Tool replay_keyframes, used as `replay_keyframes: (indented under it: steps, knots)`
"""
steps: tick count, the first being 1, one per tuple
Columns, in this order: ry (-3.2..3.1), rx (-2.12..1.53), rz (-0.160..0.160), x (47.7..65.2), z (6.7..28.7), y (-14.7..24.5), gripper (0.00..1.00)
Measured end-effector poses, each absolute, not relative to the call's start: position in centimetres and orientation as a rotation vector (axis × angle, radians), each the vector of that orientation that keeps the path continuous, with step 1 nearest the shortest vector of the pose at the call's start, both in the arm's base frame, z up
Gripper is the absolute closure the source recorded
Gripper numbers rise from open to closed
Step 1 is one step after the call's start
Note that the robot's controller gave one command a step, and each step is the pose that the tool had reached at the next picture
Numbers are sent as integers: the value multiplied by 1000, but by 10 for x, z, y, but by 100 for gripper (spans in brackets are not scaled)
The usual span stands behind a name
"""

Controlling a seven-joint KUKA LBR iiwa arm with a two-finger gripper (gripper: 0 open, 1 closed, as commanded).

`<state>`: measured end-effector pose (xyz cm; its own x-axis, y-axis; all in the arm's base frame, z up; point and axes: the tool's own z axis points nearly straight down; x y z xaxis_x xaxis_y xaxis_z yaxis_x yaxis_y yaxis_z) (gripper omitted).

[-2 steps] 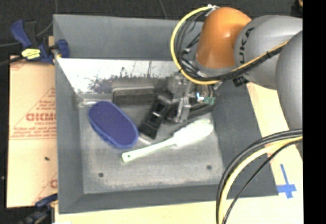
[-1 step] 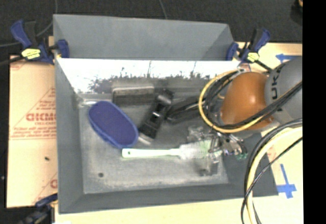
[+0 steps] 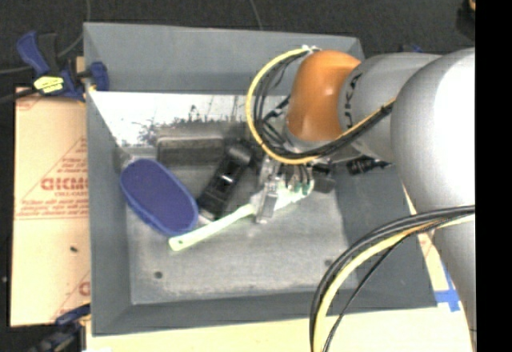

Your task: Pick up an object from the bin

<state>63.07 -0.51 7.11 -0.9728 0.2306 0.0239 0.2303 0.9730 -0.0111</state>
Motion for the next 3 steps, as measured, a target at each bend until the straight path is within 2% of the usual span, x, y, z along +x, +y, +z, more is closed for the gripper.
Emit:
replay_keyframes:
  steps: [1, 3]
  knots:
    - [-3110, 360, 6, 525, 68, -93, 100]
    - [-3113, 364, 4, 527, 69, -91, 100]
